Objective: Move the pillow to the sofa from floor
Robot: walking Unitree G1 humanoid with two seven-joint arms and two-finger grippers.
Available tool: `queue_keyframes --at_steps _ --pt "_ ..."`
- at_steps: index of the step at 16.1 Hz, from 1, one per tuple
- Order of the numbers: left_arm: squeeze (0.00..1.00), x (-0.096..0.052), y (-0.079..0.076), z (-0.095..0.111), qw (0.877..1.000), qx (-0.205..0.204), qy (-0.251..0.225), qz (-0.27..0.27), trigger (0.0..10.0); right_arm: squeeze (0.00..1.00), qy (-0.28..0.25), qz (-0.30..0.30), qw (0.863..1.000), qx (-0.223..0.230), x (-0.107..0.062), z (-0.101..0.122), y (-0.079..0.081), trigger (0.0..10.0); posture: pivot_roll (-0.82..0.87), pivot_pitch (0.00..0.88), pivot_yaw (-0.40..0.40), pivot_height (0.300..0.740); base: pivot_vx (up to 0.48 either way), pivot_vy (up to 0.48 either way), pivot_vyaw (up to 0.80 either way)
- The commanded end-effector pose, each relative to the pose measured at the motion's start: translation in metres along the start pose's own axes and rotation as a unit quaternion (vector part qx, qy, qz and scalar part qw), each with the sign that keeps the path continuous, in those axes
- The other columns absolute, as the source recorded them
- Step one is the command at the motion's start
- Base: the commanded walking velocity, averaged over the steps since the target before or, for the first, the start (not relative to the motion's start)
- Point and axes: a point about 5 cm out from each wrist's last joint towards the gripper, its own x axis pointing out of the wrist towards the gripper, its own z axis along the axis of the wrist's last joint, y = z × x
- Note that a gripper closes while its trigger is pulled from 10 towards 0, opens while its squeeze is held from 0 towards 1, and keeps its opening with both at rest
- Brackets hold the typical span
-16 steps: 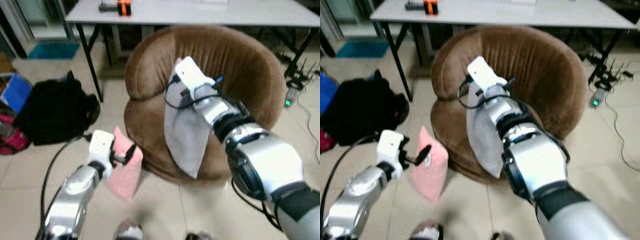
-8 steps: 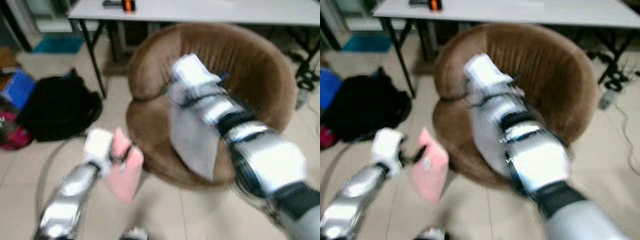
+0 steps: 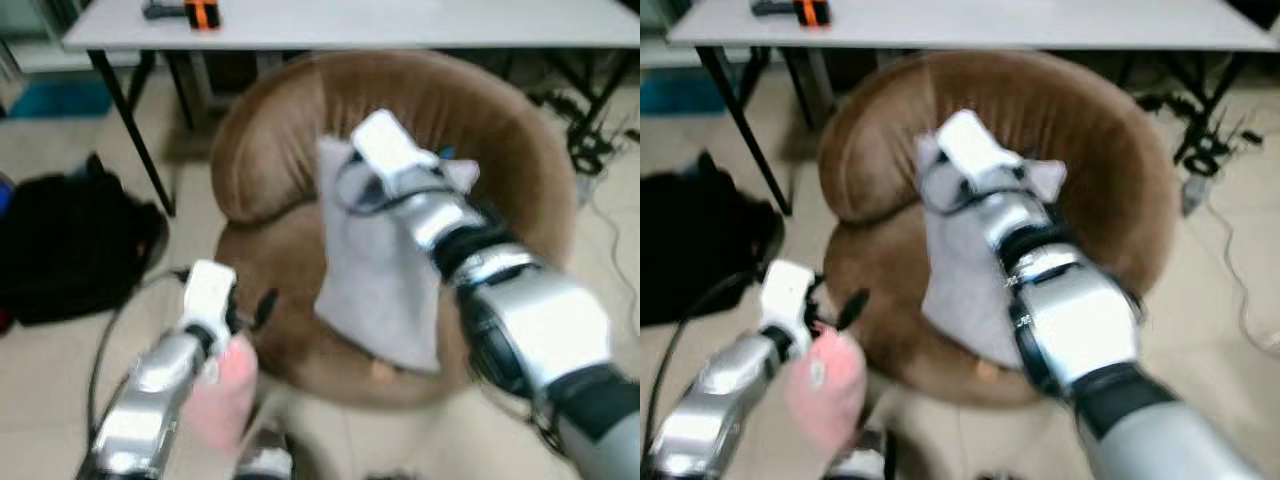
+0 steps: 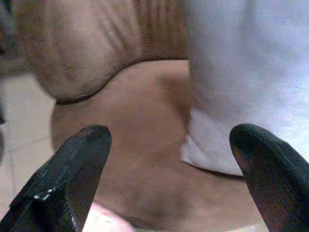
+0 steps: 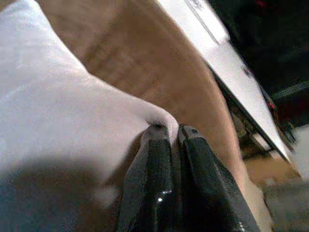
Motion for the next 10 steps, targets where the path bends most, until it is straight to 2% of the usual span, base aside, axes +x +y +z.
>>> queue_keyframes --at_steps 1,3,6,9,10 --pt "0.00 0.000 -0.005 -0.001 1.000 0.000 0.002 -0.006 10.0 0.00 -0.012 -0.022 1.000 -0.003 0.002 0.006 -0.017 10.0 0.28 0.125 -0.025 0.740 0.000 0.000 0.00" --pt "0.00 -0.003 -0.004 -0.003 1.000 -0.013 0.009 0.011 10.0 0.00 -0.013 -0.024 1.000 -0.001 0.002 0.006 -0.016 10.0 0.28 0.128 -0.027 0.740 0.000 0.000 0.00" --pt "0.00 -0.012 0.005 -0.009 0.999 -0.013 0.014 0.042 10.0 0.00 -0.014 -0.023 1.000 0.005 0.002 0.007 -0.015 10.0 0.30 0.128 -0.030 0.740 0.000 0.000 0.00" --pt "0.00 -0.010 0.003 -0.006 0.999 -0.012 0.007 0.035 10.0 0.00 -0.018 -0.023 0.999 0.024 0.002 0.007 -0.017 10.0 0.30 0.127 -0.028 0.740 0.000 0.000 0.00" --pt "0.00 -0.009 0.002 -0.006 0.999 -0.015 0.006 0.037 10.0 0.00 -0.021 0.004 0.999 0.036 0.003 0.001 -0.017 10.0 0.30 0.126 -0.030 0.740 0.000 0.000 0.00"
